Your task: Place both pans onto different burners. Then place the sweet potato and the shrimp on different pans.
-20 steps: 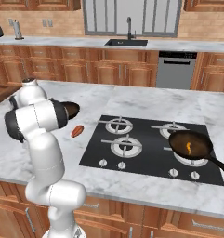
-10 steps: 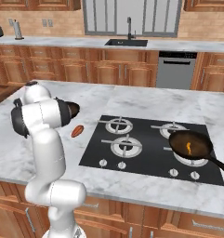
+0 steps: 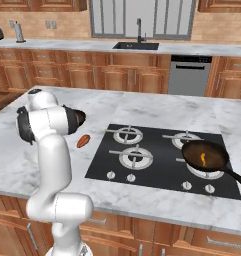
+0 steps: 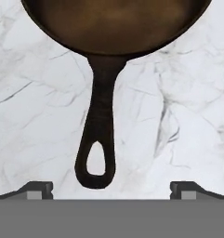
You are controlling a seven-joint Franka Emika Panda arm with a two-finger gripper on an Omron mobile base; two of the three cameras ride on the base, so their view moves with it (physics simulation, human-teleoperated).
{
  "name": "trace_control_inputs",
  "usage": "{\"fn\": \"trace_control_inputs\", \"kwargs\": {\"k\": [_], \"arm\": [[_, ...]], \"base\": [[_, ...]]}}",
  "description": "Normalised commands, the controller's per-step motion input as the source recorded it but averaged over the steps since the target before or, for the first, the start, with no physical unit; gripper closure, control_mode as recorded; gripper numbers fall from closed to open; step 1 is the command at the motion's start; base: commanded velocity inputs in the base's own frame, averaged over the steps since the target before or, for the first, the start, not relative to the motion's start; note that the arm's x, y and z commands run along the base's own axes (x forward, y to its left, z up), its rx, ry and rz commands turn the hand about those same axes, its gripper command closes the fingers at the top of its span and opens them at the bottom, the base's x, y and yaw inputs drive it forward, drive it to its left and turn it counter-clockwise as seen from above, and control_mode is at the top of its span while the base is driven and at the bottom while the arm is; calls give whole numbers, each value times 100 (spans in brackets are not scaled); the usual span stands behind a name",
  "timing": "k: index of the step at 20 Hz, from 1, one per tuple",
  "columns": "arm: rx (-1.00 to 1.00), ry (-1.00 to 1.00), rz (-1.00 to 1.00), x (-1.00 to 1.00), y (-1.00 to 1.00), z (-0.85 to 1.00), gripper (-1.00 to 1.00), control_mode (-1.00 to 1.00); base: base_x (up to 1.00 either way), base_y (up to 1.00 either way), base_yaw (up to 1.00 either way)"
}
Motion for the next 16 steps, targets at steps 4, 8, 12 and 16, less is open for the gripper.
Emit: {"fn": "trace_control_inputs", "kwargs": {"k": [4,8,12,16], "arm": [[0,0,0,32,4,-20,-100,-100],[0,0,0,26,13,-19,-100,-100],[0,0,0,21,8,-27,-100,-100],[0,0,0,20,6,-30,-100,-100]], "base": [[0,0,0],[0,0,0],[0,0,0],[0,0,0]]}}
